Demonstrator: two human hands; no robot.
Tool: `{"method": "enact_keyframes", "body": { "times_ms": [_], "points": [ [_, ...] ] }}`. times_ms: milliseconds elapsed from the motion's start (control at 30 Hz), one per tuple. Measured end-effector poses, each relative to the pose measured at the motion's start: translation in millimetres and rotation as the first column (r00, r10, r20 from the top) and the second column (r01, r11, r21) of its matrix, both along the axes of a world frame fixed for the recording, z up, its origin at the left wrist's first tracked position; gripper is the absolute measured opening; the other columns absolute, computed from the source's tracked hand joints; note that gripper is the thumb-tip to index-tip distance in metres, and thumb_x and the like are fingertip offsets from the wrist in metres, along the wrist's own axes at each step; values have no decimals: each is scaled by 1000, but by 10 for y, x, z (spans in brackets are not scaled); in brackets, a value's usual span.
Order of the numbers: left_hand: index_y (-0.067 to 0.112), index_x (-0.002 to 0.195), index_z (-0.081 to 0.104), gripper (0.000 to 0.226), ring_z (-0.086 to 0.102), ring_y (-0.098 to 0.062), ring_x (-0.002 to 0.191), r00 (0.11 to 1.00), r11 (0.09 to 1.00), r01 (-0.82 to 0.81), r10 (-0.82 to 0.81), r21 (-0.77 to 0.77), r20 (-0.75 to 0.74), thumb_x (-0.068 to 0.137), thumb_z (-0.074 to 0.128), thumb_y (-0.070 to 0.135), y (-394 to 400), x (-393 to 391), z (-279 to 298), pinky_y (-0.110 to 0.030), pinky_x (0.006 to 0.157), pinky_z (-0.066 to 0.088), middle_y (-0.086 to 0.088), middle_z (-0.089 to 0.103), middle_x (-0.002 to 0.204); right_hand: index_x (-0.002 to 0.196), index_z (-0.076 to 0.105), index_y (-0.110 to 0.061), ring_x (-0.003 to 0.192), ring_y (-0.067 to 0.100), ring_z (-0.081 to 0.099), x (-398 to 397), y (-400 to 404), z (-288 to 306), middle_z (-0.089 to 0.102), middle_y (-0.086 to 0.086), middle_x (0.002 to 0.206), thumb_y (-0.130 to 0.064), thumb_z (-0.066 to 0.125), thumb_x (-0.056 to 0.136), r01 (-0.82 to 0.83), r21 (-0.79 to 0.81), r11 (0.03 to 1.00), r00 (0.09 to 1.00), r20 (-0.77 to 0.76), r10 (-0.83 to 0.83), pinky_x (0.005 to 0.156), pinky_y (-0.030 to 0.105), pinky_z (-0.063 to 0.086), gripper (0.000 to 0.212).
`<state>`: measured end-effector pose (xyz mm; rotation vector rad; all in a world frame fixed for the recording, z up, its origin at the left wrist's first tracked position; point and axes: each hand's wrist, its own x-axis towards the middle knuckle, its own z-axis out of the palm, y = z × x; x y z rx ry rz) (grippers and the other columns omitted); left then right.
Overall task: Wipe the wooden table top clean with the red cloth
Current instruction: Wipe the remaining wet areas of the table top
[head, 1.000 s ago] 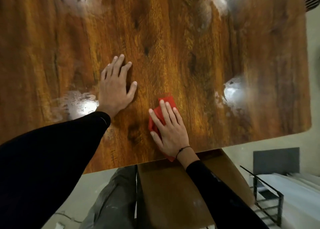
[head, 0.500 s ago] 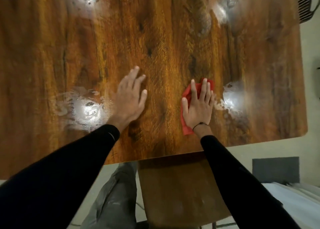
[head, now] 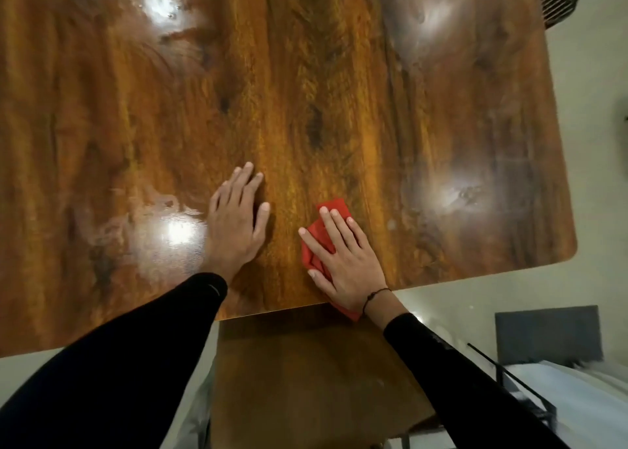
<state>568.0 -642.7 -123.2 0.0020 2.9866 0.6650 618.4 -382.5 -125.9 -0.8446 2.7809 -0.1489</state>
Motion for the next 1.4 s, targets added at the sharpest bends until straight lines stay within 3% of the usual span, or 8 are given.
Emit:
{"method": "enact_keyframes", "body": {
  "times_ms": [167,300,433,733,933,1133,1233,1400],
  "points": [
    [17,168,40,64,21,-24,170,1000,1000,1,-1,-16,19,112,43,49,-17,10,-41,-56,136,21,-4,27,182,182,11,-36,177,34,-2,-272,570,-12,-6,13,190,-69,23,114,39,23,999,999,-15,-39,142,54,2,77],
    [18,168,39,64,20,-22,170,1000,1000,-1,1,-30,-2,113,43,51,-40,3,-79,-52,137,18,-2,26,182,182,10,-36,177,32,-3,-789,753,-18,-6,12,190,-66,30,115,134,16,991,989,-62,-133,142,50,-5,77],
    [19,168,39,62,19,-21,171,1000,999,4,-5,-54,-20,114,42,48,-56,2,-94,-48,137,17,-1,25,183,182,14,-34,177,36,2,-1245,493,-2,1,19,189,-61,35,115,254,1,967,964,-81,-253,143,53,3,75],
    [19,167,41,61,22,-21,170,999,999,4,-7,-48,-50,114,43,49,-13,6,-84,-50,134,21,-1,27,182,182,17,-29,176,39,1,-837,-59,67,-1,23,188,-66,38,114,87,-66,994,994,-55,-90,141,59,10,81],
    [18,166,41,60,22,-22,170,998,999,7,-9,-36,-56,114,43,48,-32,9,-88,-47,134,19,-2,29,181,183,15,-32,177,35,0,-283,579,32,-4,15,190,-71,34,112,-14,-40,999,999,-33,12,142,56,6,82],
    [12,168,40,61,22,-27,170,1000,998,6,-7,-69,-24,116,36,42,64,31,20,-49,137,16,-10,28,182,182,12,-37,177,34,3,-554,1158,63,-2,11,190,-76,26,111,44,25,999,999,-29,-43,142,56,7,82],
    [12,168,41,59,22,-29,169,998,998,33,-36,-56,-48,116,32,38,359,41,84,-50,137,14,-13,30,180,182,14,-36,177,35,3,-875,1190,81,0,12,190,-70,34,112,112,15,994,993,-47,-111,142,54,4,81],
    [18,171,35,57,16,-21,171,1000,995,4,-3,102,-14,118,29,38,1664,7,218,-46,139,13,-7,26,182,182,16,-31,177,36,4,-1310,866,103,3,18,189,-61,32,116,200,-30,979,976,-82,-202,142,55,9,75]
  ]
}}
